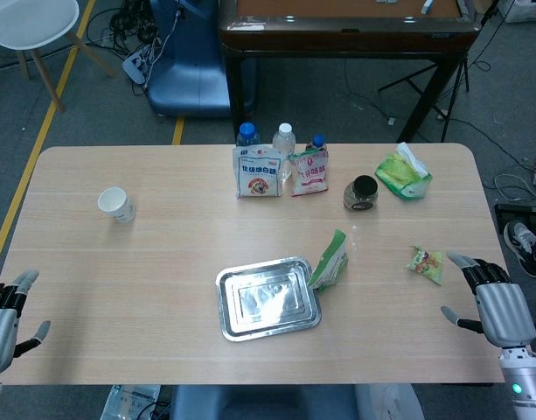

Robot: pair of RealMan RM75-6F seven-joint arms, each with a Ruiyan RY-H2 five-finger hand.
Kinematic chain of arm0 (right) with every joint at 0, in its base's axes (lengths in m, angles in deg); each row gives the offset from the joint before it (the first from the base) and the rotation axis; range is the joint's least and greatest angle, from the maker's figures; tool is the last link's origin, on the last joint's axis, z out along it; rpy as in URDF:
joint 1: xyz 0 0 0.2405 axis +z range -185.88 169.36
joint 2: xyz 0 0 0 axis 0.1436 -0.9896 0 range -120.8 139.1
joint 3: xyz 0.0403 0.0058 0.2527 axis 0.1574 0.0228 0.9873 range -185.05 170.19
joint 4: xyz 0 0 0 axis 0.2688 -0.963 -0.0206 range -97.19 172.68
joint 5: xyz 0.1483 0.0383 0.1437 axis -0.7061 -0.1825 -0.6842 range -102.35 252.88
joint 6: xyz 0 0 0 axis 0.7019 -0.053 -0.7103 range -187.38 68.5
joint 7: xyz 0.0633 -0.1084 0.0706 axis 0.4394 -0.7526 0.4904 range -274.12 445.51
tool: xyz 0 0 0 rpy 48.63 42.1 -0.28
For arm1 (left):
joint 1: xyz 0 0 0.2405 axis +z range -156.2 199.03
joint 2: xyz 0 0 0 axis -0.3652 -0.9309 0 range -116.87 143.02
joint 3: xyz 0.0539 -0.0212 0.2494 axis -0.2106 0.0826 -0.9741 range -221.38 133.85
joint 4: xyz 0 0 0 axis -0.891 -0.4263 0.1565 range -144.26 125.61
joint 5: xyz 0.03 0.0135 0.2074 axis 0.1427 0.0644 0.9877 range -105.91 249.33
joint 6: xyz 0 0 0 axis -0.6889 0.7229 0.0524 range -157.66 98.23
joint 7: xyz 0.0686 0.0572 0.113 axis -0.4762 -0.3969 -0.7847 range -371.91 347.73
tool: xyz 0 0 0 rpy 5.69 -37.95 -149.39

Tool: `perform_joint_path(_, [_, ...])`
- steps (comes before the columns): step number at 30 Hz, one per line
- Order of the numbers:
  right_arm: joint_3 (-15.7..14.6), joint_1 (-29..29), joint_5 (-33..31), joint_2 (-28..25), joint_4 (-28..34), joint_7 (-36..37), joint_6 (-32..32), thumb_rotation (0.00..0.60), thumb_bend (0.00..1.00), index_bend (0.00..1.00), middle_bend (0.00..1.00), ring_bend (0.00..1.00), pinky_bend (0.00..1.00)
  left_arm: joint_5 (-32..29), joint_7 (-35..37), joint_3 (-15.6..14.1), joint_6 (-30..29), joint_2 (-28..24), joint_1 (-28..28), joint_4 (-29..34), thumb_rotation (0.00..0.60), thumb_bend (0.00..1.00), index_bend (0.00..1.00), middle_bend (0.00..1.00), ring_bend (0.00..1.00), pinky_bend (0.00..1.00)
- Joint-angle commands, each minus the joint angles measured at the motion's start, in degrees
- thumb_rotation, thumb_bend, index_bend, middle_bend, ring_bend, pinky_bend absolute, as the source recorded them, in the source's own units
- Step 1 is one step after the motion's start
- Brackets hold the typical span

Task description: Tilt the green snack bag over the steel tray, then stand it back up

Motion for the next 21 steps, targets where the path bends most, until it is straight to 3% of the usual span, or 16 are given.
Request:
perform_joint_path(1, [-0.12,0.33,0.17,-0.29,0.4,0.49,0.55,0.6,0.0,0.17,0.23,0.2,0.21,0.04,-0.28,-0.05,0.26,0.14,-0.09,0.08,0.6,0.25,0.11,0.14,0.21,0.11])
perform_joint_path(6, [0.15,2.46,0.75,-0.88,0.77,3.98,3.45,0.6,0.0,0.17,0.23,0.2,0.21,0.2,-0.44,-0.08,0.48,0.14,-0.16,0.55,0.6,0.25,0.11,0.14,0.21,0.11])
perform_joint_path(16, [3.43,14.2,0.5,-0.75,-1.22,12.27,17.95,0.6,0.0,0.17,0.23,0.19,0.21,0.75,-0.08,-0.22,0.01,-0.68,0.2,1.35,0.6,0.25,0.11,0.14,0.21,0.11])
perform_joint_path(21, [5.51,20.48,-1.78,1.77,-5.27,16.69,25.7,0.6,0.0,0.17,0.21,0.14,0.21,0.43,-0.21,-0.54,0.14,-0.75,0.61,1.71,0.6,0.25,0.11,0.13,0.21,0.11])
